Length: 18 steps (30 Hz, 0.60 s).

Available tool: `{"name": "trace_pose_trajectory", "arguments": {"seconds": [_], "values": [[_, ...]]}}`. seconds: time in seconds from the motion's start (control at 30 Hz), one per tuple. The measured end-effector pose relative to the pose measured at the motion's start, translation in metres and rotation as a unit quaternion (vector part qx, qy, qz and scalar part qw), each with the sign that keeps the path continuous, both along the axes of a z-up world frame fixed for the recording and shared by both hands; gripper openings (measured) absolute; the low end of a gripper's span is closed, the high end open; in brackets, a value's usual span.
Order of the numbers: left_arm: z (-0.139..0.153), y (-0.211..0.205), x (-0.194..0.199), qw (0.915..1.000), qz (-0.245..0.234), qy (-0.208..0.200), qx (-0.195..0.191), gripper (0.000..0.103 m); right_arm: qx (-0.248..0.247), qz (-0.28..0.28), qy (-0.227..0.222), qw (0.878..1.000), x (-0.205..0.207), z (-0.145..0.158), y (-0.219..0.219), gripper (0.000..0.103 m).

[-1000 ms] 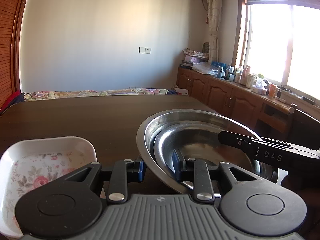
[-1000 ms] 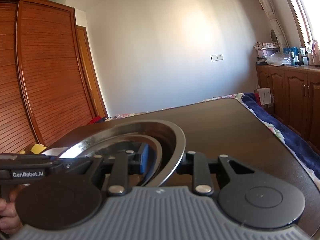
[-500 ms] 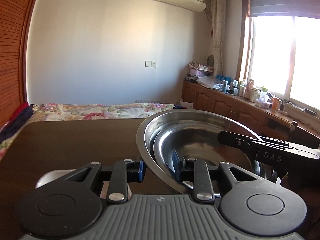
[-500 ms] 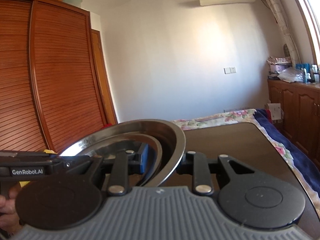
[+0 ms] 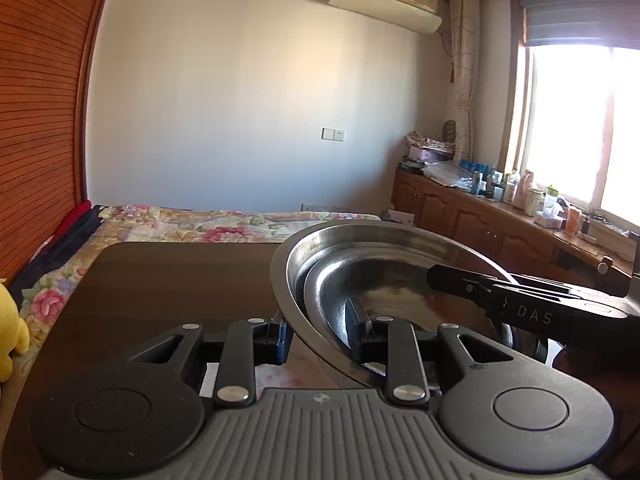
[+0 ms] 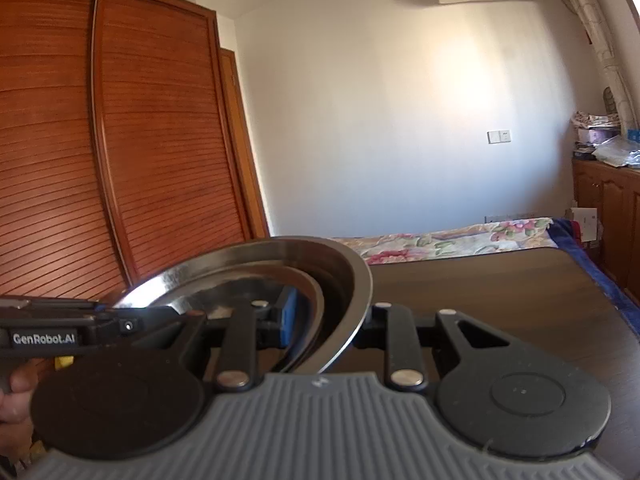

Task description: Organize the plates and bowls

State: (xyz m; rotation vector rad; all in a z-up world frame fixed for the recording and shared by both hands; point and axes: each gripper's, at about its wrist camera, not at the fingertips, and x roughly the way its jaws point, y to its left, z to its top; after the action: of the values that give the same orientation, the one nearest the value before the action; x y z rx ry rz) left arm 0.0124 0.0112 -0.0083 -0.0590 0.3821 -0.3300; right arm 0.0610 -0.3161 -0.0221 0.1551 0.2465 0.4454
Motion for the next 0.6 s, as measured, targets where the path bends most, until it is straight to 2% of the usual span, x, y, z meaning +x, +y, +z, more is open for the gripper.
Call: {"name": "trace_pose_trajectory", "arguments": {"seconds": [0.6], "values": [[-0.016,0.035,-0.012,0.9993,0.032,0.015,-0.009,0.030,-0.025,0.035,0.019,0.999,0.001,-0.004,0.039,0.029]]}}
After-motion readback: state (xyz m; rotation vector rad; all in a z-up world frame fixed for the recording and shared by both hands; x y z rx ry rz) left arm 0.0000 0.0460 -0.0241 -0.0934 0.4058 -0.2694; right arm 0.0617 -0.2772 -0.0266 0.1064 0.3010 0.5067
